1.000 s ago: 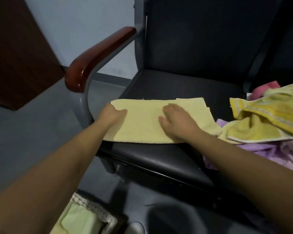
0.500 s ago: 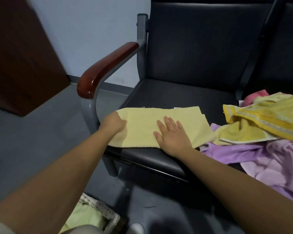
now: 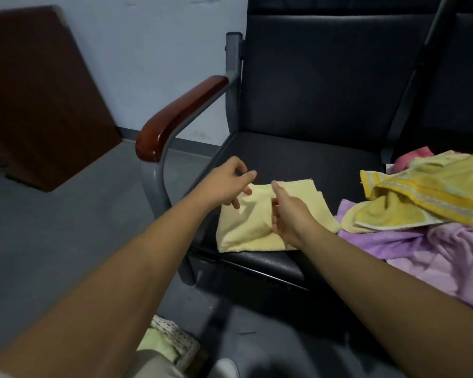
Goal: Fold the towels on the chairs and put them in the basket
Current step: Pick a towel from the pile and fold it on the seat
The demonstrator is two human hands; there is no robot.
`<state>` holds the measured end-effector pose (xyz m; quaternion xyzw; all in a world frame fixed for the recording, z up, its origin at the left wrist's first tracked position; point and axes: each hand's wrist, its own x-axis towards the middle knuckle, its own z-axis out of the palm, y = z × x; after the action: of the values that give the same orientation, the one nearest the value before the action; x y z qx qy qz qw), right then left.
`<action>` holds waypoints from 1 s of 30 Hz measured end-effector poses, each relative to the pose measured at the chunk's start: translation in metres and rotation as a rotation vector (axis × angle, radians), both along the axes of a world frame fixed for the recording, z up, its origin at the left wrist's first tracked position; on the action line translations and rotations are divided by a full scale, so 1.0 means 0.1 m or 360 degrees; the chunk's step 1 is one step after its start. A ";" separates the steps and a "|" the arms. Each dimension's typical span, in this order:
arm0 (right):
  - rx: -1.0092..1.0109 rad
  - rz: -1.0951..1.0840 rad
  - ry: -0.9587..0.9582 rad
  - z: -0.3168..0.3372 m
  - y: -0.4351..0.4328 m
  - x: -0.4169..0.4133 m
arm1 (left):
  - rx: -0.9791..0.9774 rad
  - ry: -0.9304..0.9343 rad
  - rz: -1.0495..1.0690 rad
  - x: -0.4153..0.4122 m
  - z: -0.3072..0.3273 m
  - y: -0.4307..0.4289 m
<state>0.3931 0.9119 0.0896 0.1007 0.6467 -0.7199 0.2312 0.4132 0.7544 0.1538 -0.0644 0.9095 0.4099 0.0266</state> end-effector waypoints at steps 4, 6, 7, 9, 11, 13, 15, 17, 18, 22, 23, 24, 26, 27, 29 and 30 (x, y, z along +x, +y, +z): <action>0.0387 0.0195 0.0202 -0.16 0.01 -0.01 | -0.0072 -0.0052 0.0287 0.07 -0.41 -0.16; 0.0498 0.0187 0.0356 -0.09 -0.01 -0.02 | -0.0195 -0.0103 0.0404 0.10 -0.54 -0.25; 0.0574 0.0179 0.0485 -0.04 -0.02 -0.02 | -0.0249 -0.0134 0.0427 0.12 -0.58 -0.28; 0.0663 0.0176 0.0655 -0.03 -0.01 -0.07 | -0.0289 -0.0199 0.0437 0.15 -0.60 -0.28; 0.0724 0.0181 0.0630 -0.06 -0.01 -0.08 | -0.0282 -0.0234 0.0442 0.14 -0.62 -0.25; 0.0913 0.0243 0.0623 -0.12 0.00 -0.07 | -0.0277 -0.0252 0.0449 0.11 -0.65 -0.21; 0.1138 0.0338 0.0836 -0.11 -0.01 -0.02 | -0.0277 -0.0288 0.0452 0.09 -0.68 -0.19; 0.1386 0.0494 0.1127 -0.11 0.00 0.03 | -0.0261 -0.0304 0.0454 0.07 -0.70 -0.18; 0.1520 0.0624 0.1251 -0.13 0.03 0.04 | -0.0257 -0.0311 0.0440 0.06 -0.70 -0.18; 0.1762 0.1065 0.1359 -0.24 0.17 0.13 | -0.0195 -0.0316 0.0385 0.05 -0.69 -0.23; 0.1744 0.1104 0.1345 -0.26 0.18 0.16 | -0.0184 -0.0294 0.0364 0.06 -0.67 -0.24; 0.1713 0.1124 0.1327 -0.27 0.16 0.18 | -0.0181 -0.0269 0.0345 0.07 -0.66 -0.25; 0.1638 0.1129 0.1251 -0.30 0.04 0.21 | -0.0170 -0.0221 0.0318 0.09 -0.63 -0.31; 0.1599 0.1120 0.1206 -0.30 -0.05 0.22 | -0.0142 -0.0205 0.0324 0.11 -0.60 -0.35; 0.1463 0.1077 0.1132 -0.26 -0.25 0.24 | -0.0150 -0.0185 0.0362 0.16 -0.54 -0.45; 0.1366 0.1034 0.1072 -0.21 -0.34 0.26 | -0.0210 -0.0162 0.0387 0.19 -0.49 -0.49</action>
<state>0.4193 0.8777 0.0682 -0.2490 0.9125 -0.2819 0.1608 0.4323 0.7052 0.1045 -0.1963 0.9175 0.3455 0.0186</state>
